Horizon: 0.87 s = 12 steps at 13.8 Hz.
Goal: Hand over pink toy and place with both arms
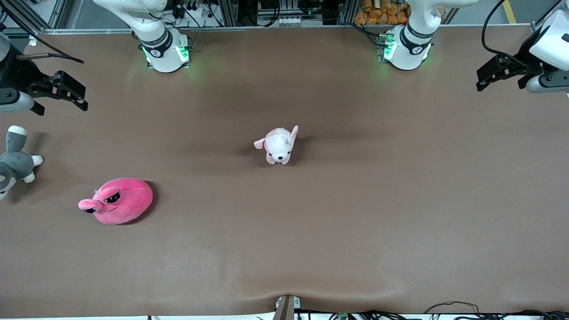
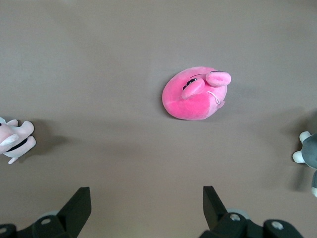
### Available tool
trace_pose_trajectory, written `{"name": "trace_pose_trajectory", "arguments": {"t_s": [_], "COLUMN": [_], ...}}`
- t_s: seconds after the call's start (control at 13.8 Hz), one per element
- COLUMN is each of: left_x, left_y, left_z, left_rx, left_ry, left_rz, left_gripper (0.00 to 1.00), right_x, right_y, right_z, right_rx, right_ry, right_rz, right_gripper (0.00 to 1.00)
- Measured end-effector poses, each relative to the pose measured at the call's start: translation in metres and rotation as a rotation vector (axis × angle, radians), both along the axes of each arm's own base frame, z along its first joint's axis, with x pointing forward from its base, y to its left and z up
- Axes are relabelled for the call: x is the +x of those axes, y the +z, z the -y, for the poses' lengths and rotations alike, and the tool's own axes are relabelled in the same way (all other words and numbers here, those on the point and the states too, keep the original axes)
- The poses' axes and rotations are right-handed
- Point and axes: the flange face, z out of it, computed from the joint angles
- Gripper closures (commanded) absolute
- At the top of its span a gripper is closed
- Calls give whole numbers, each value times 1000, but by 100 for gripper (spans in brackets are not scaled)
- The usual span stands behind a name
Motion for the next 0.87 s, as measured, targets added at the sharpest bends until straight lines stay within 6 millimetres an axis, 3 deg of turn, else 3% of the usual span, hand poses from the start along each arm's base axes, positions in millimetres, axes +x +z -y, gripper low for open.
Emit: {"name": "trace_pose_trajectory", "arguments": {"t_s": [0.87], "left_x": [0], "left_y": [6], "left_z": [0], "left_rx": [0], "left_ry": [2], "left_rz": [-3], "left_gripper": [0], "right_x": [1], "right_y": [-1], "right_z": [5], "right_rx": [1], "right_ry": [-10], "right_rz": [-4], "right_gripper": [0]}}
